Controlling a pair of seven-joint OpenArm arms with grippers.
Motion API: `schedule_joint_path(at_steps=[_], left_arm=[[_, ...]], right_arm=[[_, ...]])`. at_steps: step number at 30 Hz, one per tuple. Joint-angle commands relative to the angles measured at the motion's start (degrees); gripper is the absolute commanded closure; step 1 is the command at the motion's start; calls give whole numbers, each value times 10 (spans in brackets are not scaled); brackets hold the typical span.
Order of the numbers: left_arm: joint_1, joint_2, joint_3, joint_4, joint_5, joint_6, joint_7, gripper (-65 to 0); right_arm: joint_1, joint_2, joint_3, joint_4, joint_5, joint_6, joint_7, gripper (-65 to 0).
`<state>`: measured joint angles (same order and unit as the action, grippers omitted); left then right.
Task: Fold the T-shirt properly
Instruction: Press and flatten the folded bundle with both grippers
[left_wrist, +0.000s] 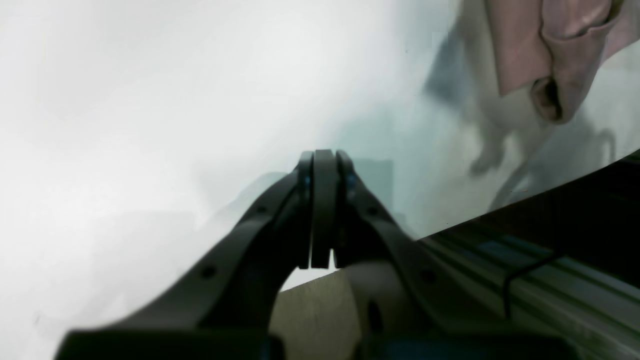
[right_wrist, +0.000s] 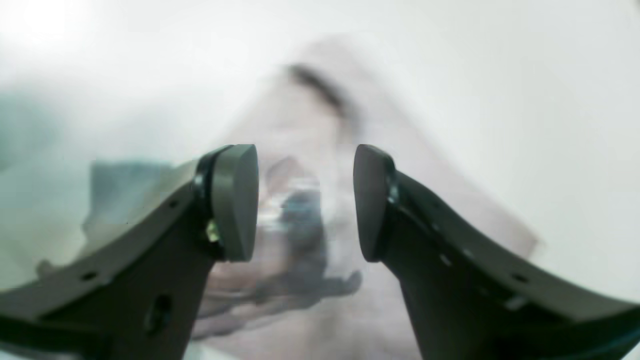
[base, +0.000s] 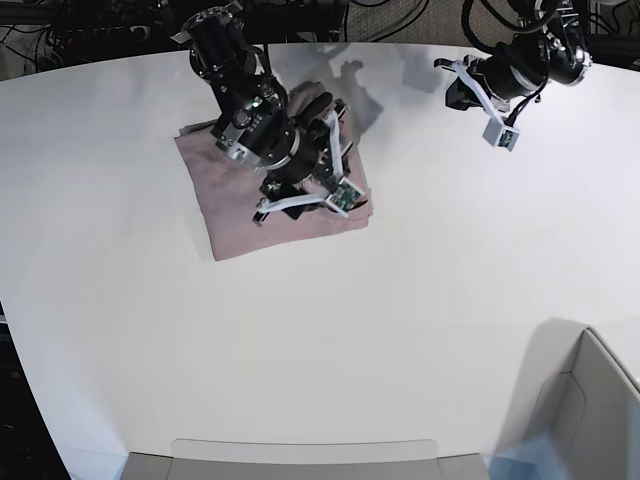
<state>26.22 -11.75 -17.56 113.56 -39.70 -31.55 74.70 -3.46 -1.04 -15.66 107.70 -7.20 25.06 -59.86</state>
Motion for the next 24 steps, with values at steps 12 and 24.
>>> schedule_joint_path(at_steps=[12, 24], left_arm=[[-72, -43, 293, 26, -6, -1, -143, 0], [-187, -43, 528, -69, 83, 1, -157, 0]], right_arm=[[110, 99, 159, -54, 1, -1, 5, 0], [138, 139, 160, -191, 0, -1, 9, 0]])
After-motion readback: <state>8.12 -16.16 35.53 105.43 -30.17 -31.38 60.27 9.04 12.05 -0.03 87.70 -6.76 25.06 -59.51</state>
